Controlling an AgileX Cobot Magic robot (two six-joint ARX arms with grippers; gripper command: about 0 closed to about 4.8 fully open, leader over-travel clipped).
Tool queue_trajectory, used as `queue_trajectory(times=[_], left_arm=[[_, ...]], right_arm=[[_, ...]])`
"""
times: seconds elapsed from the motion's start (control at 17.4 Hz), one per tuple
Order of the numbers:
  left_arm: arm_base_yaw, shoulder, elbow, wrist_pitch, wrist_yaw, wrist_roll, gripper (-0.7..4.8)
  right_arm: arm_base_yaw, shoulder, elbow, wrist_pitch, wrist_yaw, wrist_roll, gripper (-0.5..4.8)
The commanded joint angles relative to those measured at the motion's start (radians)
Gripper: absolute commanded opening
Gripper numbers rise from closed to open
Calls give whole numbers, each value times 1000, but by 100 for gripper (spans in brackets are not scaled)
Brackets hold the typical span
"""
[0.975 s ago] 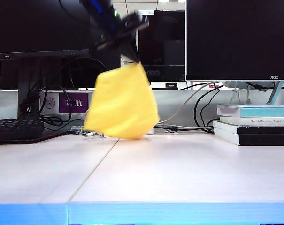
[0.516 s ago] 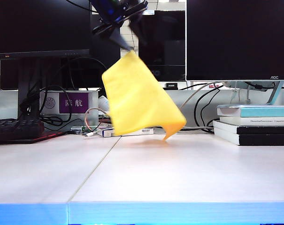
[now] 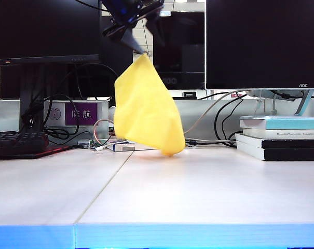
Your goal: Wipe the table from back to front using the rag.
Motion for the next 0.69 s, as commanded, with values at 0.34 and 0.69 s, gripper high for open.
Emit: queue_trajectory(times=[0.34, 0.69], left_arm=[[-4, -58, 9, -10, 8, 16, -6], [-3, -64, 9, -11, 8, 16, 182]], right_arm=[[-178, 118, 3, 273, -64, -92, -5], [-311, 369, 3, 604, -317, -78, 371]])
